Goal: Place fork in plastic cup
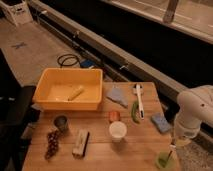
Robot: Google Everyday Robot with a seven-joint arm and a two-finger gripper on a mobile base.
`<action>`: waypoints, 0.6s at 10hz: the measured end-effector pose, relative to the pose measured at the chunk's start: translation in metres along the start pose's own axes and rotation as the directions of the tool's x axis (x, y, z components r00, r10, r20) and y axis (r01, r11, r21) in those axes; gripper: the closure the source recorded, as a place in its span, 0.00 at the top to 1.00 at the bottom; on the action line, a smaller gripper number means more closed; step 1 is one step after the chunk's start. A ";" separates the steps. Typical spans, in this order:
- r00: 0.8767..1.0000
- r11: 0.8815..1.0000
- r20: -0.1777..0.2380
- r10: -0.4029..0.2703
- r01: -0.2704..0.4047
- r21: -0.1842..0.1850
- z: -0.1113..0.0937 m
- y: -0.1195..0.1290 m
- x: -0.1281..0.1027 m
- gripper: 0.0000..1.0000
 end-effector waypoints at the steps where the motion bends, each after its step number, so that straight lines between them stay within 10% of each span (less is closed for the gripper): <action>1: 1.000 1.000 -0.002 0.000 0.000 -0.008 0.003 -0.001 0.000 0.00; 3: 1.000 0.999 -0.008 0.000 -0.001 -0.032 0.012 -0.003 0.000 0.01; 6: 1.000 0.998 -0.008 0.003 -0.004 -0.067 0.024 -0.008 0.000 0.30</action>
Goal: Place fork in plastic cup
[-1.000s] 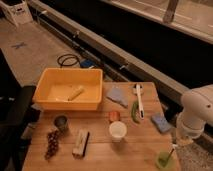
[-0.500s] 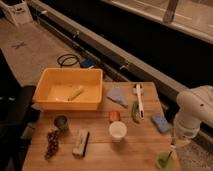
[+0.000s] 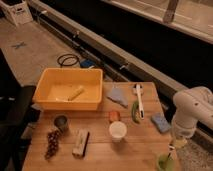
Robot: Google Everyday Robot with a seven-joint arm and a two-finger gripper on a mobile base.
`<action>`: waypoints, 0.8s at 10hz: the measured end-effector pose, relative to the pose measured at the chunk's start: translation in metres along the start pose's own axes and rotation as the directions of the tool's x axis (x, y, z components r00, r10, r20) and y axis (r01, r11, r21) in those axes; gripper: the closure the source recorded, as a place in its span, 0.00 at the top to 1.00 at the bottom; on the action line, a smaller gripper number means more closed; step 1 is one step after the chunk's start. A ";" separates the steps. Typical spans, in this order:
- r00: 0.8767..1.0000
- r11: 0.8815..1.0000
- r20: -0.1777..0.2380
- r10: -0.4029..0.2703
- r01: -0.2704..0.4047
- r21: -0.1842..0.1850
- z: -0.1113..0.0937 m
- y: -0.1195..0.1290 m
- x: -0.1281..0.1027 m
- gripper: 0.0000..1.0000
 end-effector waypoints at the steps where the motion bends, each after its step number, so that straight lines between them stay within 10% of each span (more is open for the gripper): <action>1: 1.000 1.000 0.005 0.004 -0.003 -0.014 0.004 -0.001 0.001 0.40; 5: 1.000 0.999 0.025 0.004 -0.004 -0.033 0.008 -0.005 0.000 0.77; 8: 1.000 0.999 0.029 0.004 -0.003 -0.034 0.008 -0.005 0.000 0.80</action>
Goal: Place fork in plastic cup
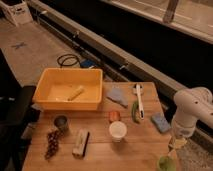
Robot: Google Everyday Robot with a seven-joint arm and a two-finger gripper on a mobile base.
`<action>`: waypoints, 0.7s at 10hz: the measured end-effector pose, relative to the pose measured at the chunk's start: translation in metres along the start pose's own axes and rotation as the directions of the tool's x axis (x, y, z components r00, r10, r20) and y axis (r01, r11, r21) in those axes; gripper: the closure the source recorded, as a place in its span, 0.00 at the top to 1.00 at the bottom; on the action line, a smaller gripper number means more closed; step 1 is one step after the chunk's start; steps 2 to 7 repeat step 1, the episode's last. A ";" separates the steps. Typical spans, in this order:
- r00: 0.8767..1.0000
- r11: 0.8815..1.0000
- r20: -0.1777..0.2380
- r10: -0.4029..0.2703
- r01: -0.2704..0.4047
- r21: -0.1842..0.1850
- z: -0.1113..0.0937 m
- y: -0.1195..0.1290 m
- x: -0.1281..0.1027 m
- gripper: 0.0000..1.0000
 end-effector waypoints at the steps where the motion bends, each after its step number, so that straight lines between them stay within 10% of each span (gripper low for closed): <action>1: 1.000 1.000 0.000 0.000 0.000 0.000 0.000 0.000 0.000 0.80; 7: 1.000 1.000 0.000 0.000 0.000 0.000 0.000 0.000 0.000 0.80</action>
